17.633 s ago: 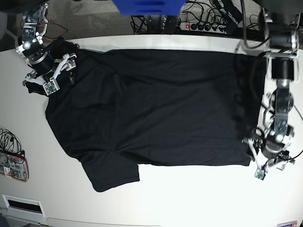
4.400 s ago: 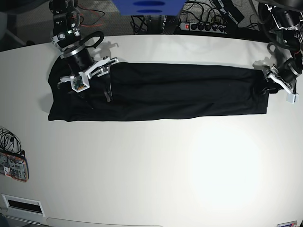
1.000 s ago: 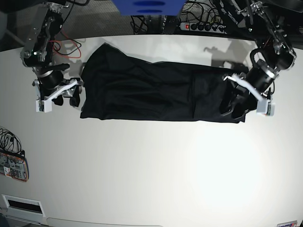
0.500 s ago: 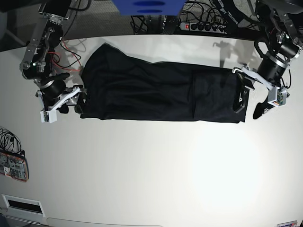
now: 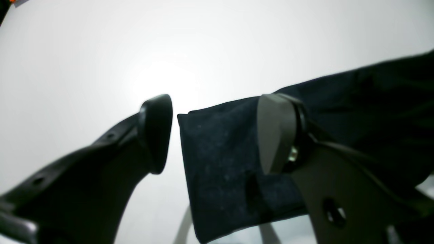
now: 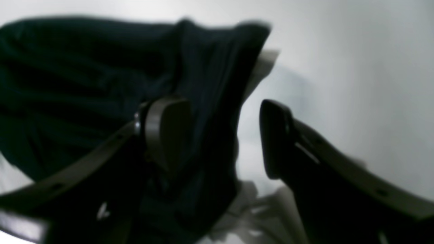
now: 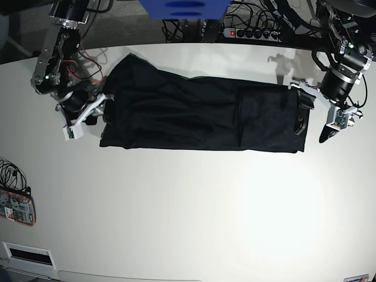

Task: Fold the T-shirt properly
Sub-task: 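Fold the strip end with the left gripper toward the right gripper, then lift the strip end with the right gripper and fold it over the bundle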

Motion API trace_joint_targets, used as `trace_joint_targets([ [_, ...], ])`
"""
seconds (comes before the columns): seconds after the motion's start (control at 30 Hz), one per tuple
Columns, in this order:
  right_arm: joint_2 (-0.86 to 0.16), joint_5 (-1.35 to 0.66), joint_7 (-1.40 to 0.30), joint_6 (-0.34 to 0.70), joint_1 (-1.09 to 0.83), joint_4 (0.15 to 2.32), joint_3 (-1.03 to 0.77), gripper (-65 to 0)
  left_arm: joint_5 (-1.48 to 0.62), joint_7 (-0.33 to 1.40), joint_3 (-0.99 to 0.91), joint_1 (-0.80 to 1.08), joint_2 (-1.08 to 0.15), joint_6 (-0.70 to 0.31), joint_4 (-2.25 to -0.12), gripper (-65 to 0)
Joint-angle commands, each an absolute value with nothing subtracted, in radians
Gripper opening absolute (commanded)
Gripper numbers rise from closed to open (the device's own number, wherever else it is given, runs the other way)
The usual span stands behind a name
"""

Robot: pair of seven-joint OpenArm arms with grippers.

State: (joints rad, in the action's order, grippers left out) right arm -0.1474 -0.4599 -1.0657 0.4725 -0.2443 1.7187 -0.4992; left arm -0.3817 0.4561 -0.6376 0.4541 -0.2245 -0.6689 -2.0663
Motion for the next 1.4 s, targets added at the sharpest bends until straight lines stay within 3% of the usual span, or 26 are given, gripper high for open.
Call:
trace_joint_targets([
  [0.0, -0.159, -0.476, -1.04, 0.479, -0.234, 1.736, -0.504, -30.2, -0.394, 0.427, -0.642, 0.45, -0.234, -0.665, -2.083, -27.1],
  [0.33, -0.156, -0.476, -0.992, 0.483, -0.239, 1.587, -0.503, -30.3, -0.394, 0.427, -0.642, 0.453, -0.234, -0.665, -2.083, -27.1],
  [1.03, -0.122, -0.573, -0.993, 0.481, -0.237, 1.583, -0.331, -30.8, -0.39, 0.427, -0.636, 0.455, -0.232, -0.665, -2.083, -27.1],
  [1.1, -0.122, -0.573, -0.993, 0.483, -0.237, 1.581, -0.328, -37.2, -0.39, 0.427, -0.636, 0.455, -0.232, -0.665, -2.083, -27.1],
  [1.13, -0.122, -0.573, -0.993, 0.483, -0.237, 1.583, -0.329, -43.8, -0.39, 0.427, -0.636, 0.455, -0.232, -0.665, -2.083, -27.1],
  [1.2, -0.122, -0.568, -0.998, 0.479, -0.237, 1.581, -0.331, -63.3, -0.39, 0.427, -0.636, 0.455, -0.232, -0.665, -2.083, -27.1],
  [1.37, -0.124, -0.572, -1.038, 0.476, -0.237, 1.598, -0.332, -65.0, -0.389, 0.427, -0.641, 0.455, -0.232, -0.665, -2.083, -27.1],
])
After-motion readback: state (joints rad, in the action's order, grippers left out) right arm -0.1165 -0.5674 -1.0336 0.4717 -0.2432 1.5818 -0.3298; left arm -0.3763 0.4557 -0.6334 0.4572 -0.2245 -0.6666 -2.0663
